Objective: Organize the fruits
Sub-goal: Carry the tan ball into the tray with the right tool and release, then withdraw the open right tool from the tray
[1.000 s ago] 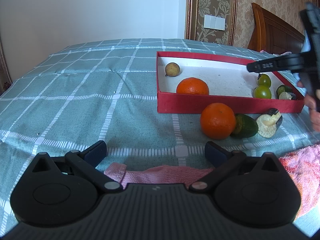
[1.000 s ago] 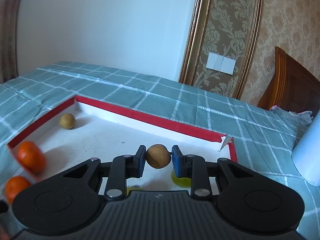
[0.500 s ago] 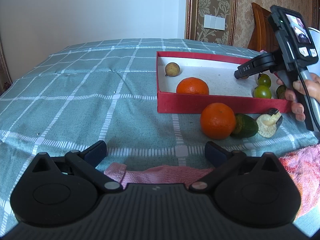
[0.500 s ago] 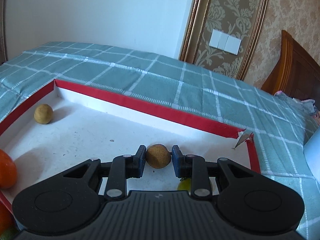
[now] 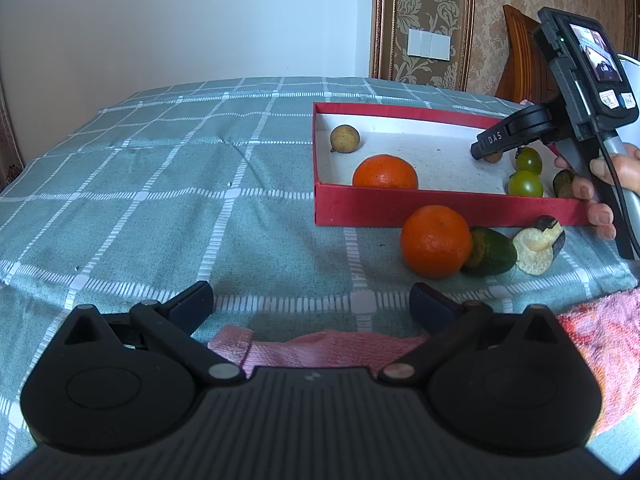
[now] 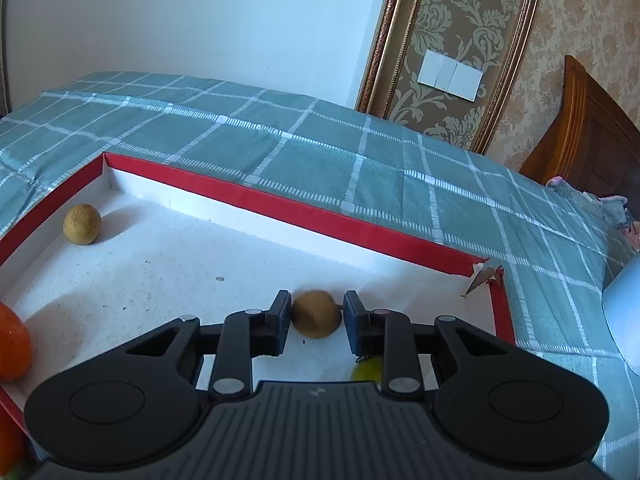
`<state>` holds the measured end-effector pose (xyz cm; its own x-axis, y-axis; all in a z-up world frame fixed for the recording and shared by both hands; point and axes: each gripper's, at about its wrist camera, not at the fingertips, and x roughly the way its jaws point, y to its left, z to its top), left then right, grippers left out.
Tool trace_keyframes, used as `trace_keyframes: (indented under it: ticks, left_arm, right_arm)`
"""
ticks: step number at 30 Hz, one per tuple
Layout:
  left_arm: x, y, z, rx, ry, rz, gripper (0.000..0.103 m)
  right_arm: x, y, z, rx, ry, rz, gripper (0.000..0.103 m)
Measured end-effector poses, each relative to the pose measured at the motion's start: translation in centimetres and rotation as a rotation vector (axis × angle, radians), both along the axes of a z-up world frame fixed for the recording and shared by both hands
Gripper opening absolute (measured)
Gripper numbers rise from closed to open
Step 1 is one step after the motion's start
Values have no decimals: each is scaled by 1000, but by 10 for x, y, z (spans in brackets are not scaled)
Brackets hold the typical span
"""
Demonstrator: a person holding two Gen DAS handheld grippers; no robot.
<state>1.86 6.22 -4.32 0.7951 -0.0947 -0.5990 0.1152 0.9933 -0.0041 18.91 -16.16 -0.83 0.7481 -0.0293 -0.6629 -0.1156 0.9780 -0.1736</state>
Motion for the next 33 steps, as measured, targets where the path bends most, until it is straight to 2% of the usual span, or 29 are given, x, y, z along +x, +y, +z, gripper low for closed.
trace_keyframes:
  ticks: [12, 14, 16, 18, 21, 27, 33]
  left_arm:
    - [0, 0, 0, 0, 0, 0, 103]
    - [0, 0, 0, 0, 0, 0, 103]
    - [0, 0, 0, 0, 0, 0, 103]
    - [0, 0, 0, 0, 0, 0, 103]
    - [0, 0, 0, 0, 0, 0, 103]
    - [0, 0, 0, 1, 0, 0, 103]
    - [0, -1, 0, 1, 0, 0, 103]
  right_arm:
    - [-31, -14, 12, 80, -41, 11, 30]
    - [-42, -16, 14, 87, -55, 20, 34]
    - [-53, -19, 18, 104, -77, 26, 53]
    - [-66, -21, 22, 114, -105, 31, 60]
    - [-89, -26, 28, 125, -146, 48, 60]
    - [-141, -39, 25, 170, -172, 80, 62]
    - [-172, -48, 4, 168, -130, 77, 62]
